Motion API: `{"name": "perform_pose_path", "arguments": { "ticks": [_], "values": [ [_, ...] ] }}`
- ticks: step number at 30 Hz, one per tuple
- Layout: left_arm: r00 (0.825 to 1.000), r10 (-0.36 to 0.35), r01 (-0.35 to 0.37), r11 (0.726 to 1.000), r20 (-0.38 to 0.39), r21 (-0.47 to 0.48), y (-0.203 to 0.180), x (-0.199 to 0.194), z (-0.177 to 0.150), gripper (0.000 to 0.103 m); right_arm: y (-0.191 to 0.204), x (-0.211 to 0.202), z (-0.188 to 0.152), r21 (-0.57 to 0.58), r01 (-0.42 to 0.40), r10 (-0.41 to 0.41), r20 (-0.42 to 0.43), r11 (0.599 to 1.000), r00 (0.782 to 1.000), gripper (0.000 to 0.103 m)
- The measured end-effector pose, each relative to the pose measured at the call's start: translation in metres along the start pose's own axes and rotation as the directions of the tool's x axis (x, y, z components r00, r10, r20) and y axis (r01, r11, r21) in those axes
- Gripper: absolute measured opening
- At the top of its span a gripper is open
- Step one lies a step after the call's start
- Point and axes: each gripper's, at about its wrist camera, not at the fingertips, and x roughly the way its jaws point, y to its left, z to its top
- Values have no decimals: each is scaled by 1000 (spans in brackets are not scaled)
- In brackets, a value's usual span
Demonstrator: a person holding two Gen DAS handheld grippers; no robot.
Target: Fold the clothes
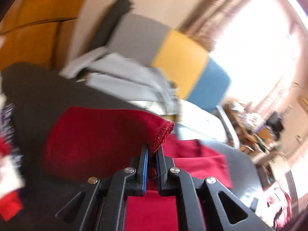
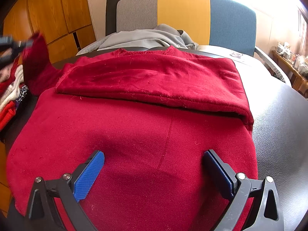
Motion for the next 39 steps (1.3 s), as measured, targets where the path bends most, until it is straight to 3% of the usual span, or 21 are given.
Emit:
{"name": "perform_pose_path", "arguments": {
  "ticks": [3,6,11,13,17,20,27,34,39],
  "values": [
    [998,-52,55,996,-39,75,-46,29,-11,6,0,0,0,1,-1,1,2,1000,1000,103],
    [986,-105,120,987,-132,106,-78,70,-38,6,-1,0,0,3,-2,2,5,1000,1000,103],
    [937,-99,147,982,-336,121,-105,136,-90,13,-1,0,-1,8,-5,5,11,1000,1000,103],
    [934,-71,127,982,-351,139,-110,138,-105,13,-2,0,-1,12,-11,11,13,1000,1000,103],
    [964,-13,65,980,-264,190,-105,109,-110,18,-1,1,0,4,0,0,4,1000,1000,103],
    [975,39,2,982,-217,187,-86,91,-114,19,2,2,1,-11,19,-19,-5,1000,1000,103],
    [983,135,-109,976,-127,189,-47,52,-139,19,2,2,1,-13,21,-21,-9,1000,1000,103],
    [973,164,-126,967,-160,223,-36,45,-180,19,0,1,0,-6,12,-12,-7,1000,1000,103],
    [982,152,-126,970,-110,209,-30,36,-191,19,2,1,1,-9,19,-19,-13,1000,1000,103]
  ]
}}
